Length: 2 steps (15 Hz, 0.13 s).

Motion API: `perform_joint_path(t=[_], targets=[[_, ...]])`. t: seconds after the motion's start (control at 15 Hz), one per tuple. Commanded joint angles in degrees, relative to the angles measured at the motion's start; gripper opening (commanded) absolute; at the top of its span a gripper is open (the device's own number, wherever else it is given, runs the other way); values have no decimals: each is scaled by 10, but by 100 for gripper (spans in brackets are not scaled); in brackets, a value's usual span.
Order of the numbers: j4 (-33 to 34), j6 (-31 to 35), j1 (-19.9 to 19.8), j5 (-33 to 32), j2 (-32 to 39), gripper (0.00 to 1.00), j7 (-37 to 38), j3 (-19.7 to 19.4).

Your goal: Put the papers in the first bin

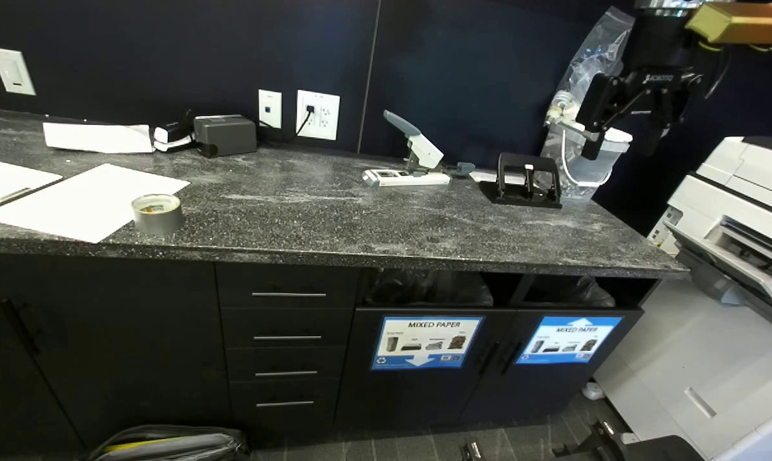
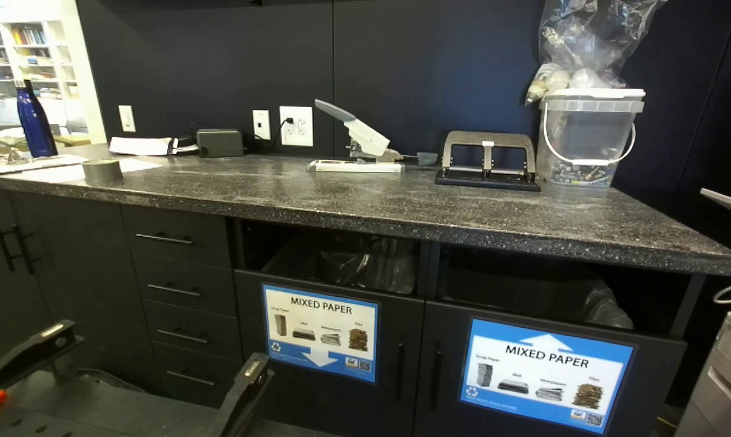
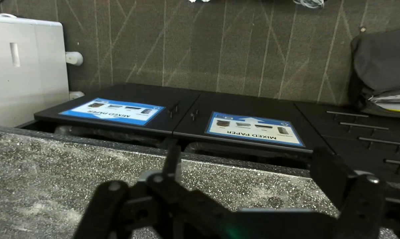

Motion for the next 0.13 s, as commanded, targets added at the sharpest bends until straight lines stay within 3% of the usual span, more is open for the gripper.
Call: perform_joint_path(t=[0.0, 0.07], targets=[[1, -1, -10, 4, 0, 100, -3, 9], [1, -2, -10, 4, 0, 100, -3, 9]])
